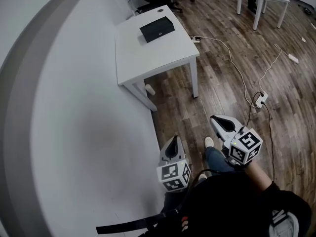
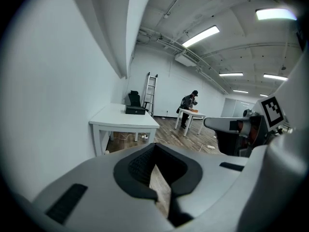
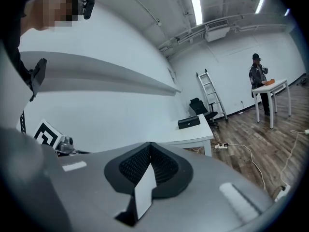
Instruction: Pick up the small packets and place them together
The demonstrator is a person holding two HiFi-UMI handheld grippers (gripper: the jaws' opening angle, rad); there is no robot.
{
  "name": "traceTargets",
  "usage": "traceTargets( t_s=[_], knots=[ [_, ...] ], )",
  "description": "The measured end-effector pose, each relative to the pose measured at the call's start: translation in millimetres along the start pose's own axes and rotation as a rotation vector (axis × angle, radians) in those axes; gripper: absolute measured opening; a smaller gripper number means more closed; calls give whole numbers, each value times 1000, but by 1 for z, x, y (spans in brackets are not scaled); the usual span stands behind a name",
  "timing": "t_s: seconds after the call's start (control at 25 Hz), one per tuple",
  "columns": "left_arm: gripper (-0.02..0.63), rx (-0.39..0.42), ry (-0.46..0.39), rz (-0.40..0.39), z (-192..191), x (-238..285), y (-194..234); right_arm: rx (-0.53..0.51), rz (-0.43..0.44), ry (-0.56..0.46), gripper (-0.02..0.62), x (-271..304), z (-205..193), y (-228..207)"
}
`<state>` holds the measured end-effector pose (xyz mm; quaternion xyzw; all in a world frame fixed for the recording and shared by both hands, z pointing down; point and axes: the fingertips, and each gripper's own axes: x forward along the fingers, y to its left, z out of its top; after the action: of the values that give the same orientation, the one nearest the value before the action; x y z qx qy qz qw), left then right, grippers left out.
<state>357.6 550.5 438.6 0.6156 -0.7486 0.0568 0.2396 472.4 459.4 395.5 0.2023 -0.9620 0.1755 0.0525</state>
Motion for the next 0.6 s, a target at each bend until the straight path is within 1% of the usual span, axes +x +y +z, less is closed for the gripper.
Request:
traceTargets(
  t_s=[0.16, 0.24, 0.4, 0.52, 0.6],
  knots=[
    [0, 11, -31, -10, 49, 59, 5, -29, 25, 16, 2, 50, 33, -43],
    [0, 9, -36, -7, 66, 86, 6, -39, 34, 31, 2, 70, 44, -66],
    [0, 1, -30, 21, 86, 132, 8, -30, 38, 54, 2, 102, 61, -110],
    [0, -12, -24, 24, 97, 156, 10, -39, 30, 46, 2, 120, 70, -133],
    [0, -7, -24, 40, 103, 168, 16, -38, 22, 38, 2, 132, 74, -145]
  ],
)
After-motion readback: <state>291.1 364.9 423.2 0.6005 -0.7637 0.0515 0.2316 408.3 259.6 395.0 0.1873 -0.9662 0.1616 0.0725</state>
